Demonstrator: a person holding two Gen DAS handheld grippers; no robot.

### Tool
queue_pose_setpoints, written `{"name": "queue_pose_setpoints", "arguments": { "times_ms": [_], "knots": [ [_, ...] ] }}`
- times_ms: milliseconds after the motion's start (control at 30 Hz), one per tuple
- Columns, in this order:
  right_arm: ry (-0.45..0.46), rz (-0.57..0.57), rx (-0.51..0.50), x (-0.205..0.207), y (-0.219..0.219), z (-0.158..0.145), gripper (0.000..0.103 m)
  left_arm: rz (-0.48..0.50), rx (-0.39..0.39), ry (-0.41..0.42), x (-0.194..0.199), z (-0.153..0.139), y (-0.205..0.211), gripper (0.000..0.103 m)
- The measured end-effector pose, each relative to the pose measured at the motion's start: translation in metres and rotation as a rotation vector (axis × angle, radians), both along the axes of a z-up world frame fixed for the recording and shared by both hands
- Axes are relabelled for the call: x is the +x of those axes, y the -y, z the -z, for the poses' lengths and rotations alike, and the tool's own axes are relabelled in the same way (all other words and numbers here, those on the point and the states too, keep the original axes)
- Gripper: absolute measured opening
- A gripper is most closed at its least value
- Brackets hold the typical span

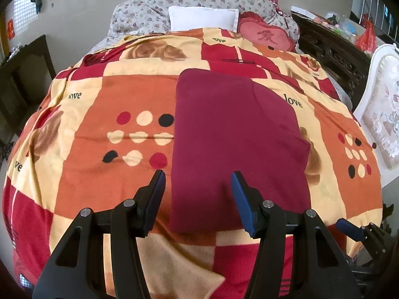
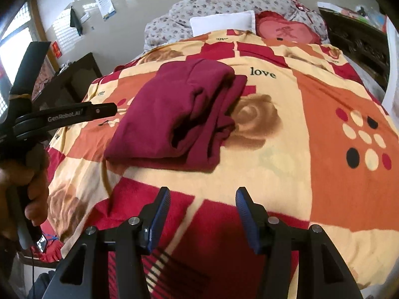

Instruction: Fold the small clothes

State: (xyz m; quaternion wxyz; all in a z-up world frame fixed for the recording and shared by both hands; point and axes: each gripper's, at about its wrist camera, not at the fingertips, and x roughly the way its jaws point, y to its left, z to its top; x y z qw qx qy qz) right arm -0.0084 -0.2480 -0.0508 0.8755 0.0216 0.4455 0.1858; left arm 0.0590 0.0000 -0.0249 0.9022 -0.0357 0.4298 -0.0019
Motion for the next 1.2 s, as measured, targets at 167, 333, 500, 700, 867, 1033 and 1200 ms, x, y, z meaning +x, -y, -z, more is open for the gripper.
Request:
{"name": "queue_pose_setpoints", "arguments": {
  "times_ms": [167, 333, 500, 700, 867, 1033, 1200],
  "knots": [
    [0.012, -0.01, 0.005, 0.01, 0.002, -0.01, 0.052, 0.032, -0.079, 0.002, 0.0, 0.002, -0.009, 0.054],
    [0.089, -0.02, 0.043, 0.04, 0.004, -0.036, 0.058, -0.009, -0.193, 0.018, 0.009, 0.01, -0.051, 0.054],
    [0.126, -0.096, 0.227, 0.06, -0.006, -0.03, 0.077, 0.058, -0.373, -0.029, 0.025, 0.046, -0.071, 0.054],
    [-0.011, 0.065, 0.477, 0.116, 0.017, 0.006, 0.08, 0.093, -0.562, -0.076, 0.063, 0.064, -0.079, 0.054],
    [-0.144, 0.065, 0.539, 0.157, 0.012, 0.044, 0.08, 0.111, -0.629, -0.118, 0.092, 0.076, -0.078, 0.067],
    [-0.189, -0.027, 0.602, 0.175, -0.005, 0.049, 0.081, 0.132, -0.653, -0.108, 0.102, 0.078, -0.073, 0.06],
    [-0.104, -0.085, 0.592, 0.172, -0.013, 0.04, 0.052, 0.124, -0.65, -0.043, 0.088, 0.058, -0.079, 0.033]
  ]
}}
